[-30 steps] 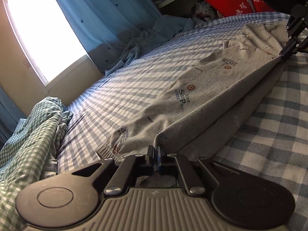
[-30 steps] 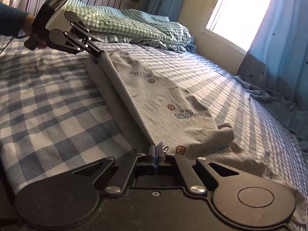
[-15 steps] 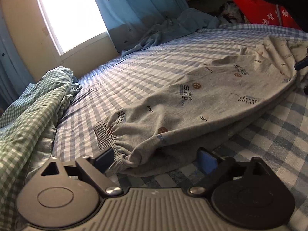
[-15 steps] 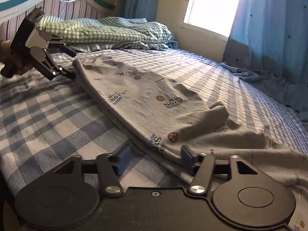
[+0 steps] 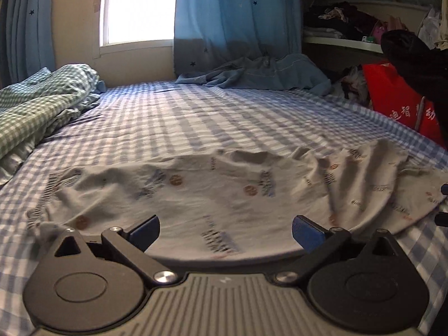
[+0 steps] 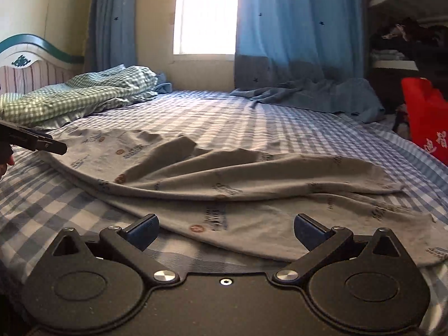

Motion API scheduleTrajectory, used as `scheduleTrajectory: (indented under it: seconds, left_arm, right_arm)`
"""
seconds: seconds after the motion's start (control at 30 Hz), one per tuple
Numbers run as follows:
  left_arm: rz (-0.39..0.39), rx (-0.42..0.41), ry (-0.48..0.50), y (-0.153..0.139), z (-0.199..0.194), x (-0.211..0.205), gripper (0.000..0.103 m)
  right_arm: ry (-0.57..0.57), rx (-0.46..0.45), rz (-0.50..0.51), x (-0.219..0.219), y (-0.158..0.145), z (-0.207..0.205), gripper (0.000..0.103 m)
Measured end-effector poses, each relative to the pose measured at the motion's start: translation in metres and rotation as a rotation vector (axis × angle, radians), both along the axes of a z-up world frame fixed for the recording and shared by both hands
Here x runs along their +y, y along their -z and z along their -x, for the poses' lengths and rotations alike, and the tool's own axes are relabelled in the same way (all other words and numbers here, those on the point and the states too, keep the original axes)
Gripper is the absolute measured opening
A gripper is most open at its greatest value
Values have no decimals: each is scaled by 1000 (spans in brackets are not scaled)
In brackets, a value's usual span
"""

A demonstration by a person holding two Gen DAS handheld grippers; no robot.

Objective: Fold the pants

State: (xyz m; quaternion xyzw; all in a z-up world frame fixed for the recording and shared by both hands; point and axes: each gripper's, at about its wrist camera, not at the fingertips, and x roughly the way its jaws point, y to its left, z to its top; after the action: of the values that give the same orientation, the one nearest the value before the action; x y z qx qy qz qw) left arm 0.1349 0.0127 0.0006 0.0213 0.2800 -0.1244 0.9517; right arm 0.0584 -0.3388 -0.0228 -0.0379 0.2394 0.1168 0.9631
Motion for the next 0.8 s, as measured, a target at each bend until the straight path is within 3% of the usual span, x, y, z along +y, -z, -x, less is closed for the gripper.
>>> scheduleTrajectory:
  seconds: [0.13, 0.3, 0.5, 0.67, 0.73, 0.77, 0.8]
  left_arm:
    - [-21, -44, 93, 0, -14, -68, 103]
    - [-95, -81, 259, 7, -21, -158, 103]
    - [-244, -55, 400, 24, -27, -234, 102]
    - [-306, -6, 455, 31, -29, -257, 75]
    - [-322, 12, 470, 32, -30, -261, 53]
    - [-331, 23, 474, 34, -30, -263, 44]
    - [-341, 33, 472, 35, -31, -264, 27]
  right_arm:
    - [93, 51, -64, -67, 2, -17, 102]
    - [230, 137, -255, -150, 4, -44, 102]
    - [292, 181, -357, -207, -3, -98, 100]
    - [341, 273, -371, -228, -5, -155, 76]
    - [379, 312, -382, -234, -1, -173, 57]
    - [391, 335, -382, -236, 2, -181, 54]
    - [399, 356, -378, -236, 5, -188, 46]
